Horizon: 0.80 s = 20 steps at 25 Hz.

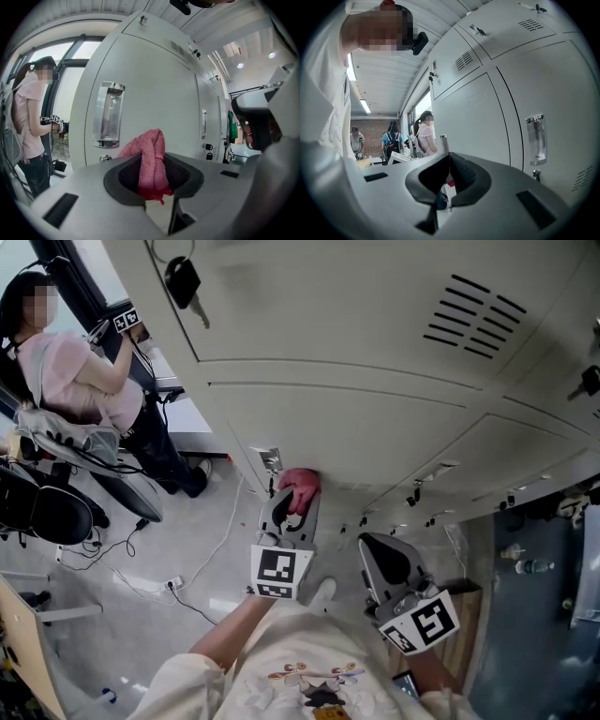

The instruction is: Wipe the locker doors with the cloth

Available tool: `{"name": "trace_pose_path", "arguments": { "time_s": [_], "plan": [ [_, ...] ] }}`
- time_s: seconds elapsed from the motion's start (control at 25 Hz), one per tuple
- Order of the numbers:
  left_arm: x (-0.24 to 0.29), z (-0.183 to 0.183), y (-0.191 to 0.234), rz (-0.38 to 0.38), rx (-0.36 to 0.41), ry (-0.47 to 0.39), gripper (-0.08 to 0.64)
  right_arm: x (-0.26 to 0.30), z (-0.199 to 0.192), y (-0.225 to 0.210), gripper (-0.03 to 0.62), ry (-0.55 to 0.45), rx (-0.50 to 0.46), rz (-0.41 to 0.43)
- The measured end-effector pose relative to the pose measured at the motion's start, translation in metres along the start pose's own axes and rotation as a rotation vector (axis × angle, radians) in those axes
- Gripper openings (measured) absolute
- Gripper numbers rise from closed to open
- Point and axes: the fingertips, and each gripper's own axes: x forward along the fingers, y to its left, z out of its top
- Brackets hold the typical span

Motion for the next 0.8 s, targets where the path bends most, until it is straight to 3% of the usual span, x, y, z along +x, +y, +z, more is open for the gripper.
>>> {"name": "trace_pose_path", "arguments": {
  "time_s": [0.8],
  "plan": [
    [0.022, 0.001, -0.043, -0.110, 0.007, 0.007, 0.109, -0.021, 0.001, -0.013, 0.007, -0.011, 0.006, -0.069]
  ]
}}
